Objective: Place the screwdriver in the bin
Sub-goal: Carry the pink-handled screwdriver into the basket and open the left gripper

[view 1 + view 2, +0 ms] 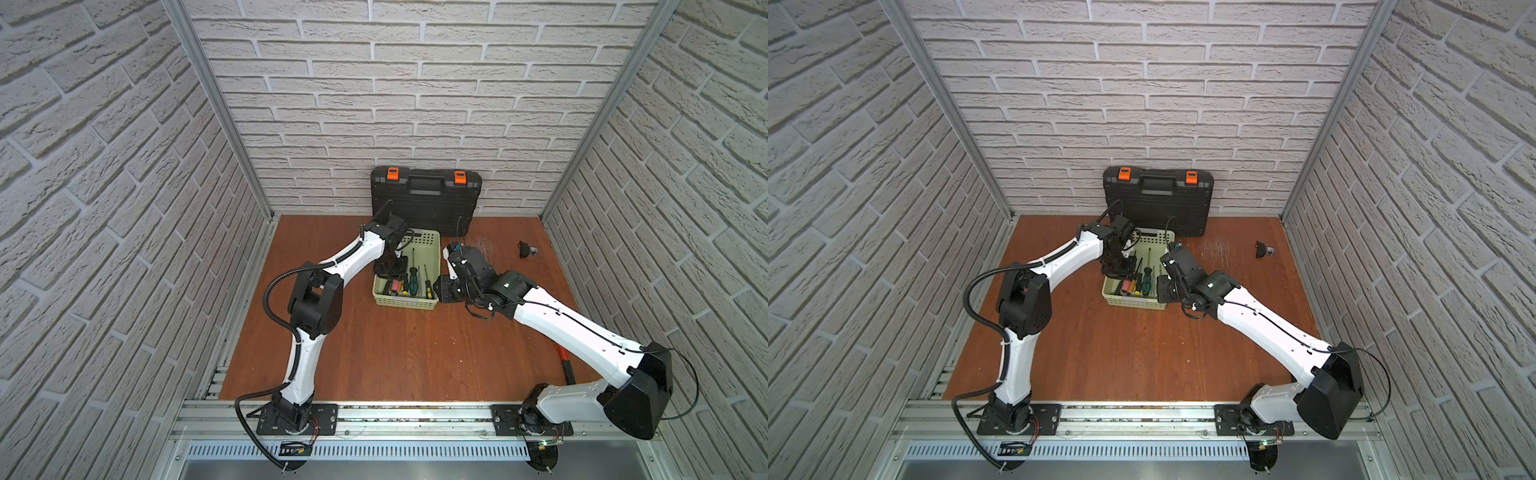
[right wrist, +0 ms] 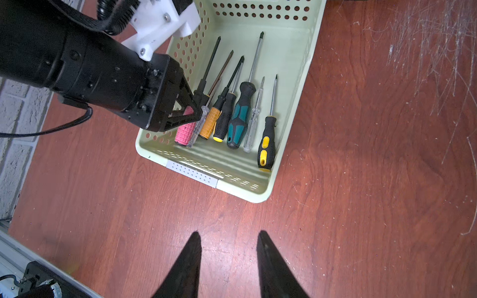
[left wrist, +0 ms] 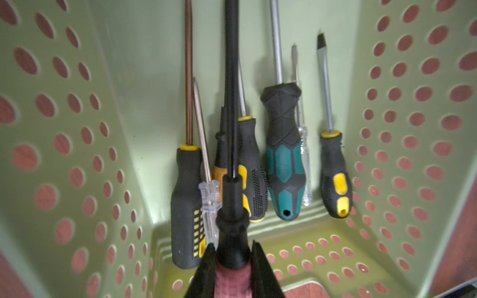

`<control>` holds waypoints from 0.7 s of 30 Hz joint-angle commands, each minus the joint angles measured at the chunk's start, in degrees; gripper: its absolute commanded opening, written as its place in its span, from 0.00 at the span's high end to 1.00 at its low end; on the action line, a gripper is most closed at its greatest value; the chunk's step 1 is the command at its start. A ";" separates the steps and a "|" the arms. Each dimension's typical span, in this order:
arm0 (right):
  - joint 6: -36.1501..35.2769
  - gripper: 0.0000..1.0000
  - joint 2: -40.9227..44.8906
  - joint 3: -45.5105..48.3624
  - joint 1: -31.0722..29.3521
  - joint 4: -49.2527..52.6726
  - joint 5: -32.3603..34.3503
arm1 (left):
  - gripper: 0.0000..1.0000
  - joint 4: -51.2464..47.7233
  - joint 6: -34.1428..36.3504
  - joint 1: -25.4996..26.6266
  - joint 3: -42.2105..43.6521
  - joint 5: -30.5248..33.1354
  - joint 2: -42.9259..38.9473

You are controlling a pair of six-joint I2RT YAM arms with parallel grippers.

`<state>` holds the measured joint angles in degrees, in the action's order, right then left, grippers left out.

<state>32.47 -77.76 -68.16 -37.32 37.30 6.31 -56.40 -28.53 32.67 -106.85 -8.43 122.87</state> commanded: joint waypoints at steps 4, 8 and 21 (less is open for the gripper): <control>-1.04 0.62 -1.56 -0.48 0.23 -2.30 -1.18 | 0.96 -0.11 1.43 0.46 0.45 3.76 1.33; -1.61 0.62 -2.29 -1.00 0.23 -2.33 -1.05 | 0.96 0.13 1.71 0.91 0.41 3.63 2.69; -3.20 0.62 -3.37 -2.27 0.49 -1.62 -0.89 | 0.75 0.69 1.64 1.77 0.54 4.90 3.51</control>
<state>30.46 -81.03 -69.08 -37.23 36.62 5.13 -56.38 -27.14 33.76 -106.80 -4.32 125.91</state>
